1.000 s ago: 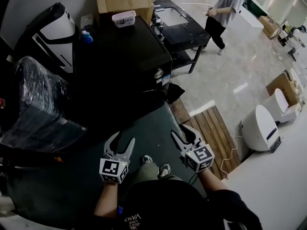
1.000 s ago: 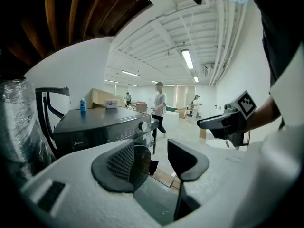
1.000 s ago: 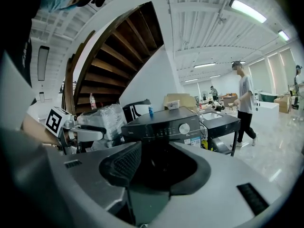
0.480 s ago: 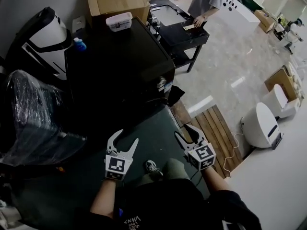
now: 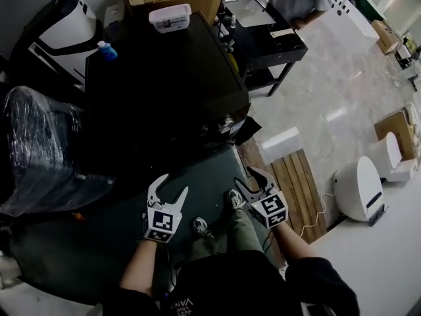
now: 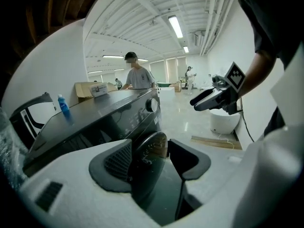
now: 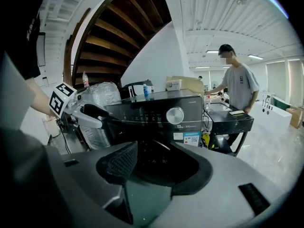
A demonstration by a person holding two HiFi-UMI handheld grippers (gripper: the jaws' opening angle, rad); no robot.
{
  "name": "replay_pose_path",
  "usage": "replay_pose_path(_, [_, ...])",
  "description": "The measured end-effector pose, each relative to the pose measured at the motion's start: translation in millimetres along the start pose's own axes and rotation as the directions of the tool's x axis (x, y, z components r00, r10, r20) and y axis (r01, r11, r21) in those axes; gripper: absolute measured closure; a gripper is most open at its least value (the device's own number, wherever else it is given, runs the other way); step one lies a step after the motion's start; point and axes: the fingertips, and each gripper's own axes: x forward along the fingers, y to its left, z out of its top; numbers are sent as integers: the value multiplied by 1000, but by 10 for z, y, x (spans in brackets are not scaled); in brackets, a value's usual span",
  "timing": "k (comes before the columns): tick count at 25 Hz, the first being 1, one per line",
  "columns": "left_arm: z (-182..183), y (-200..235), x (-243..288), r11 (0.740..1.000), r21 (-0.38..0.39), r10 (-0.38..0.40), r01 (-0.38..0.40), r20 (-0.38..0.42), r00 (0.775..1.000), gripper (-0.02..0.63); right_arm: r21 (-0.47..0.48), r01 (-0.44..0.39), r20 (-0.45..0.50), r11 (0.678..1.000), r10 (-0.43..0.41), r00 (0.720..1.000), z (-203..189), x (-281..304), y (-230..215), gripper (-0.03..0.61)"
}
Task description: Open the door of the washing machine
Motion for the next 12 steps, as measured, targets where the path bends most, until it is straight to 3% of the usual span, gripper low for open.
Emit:
replay_pose_path(6, [-34,104,462,998,20,57,-57,-50,997,370,-124,-121,-85,985,111,990,-162,530,-316,356])
replay_pose_path(12, [-156,173,866,996,60,80,-73,-120,990,370,-237,-181,-179,955,141,974,-477,1078,-564,344])
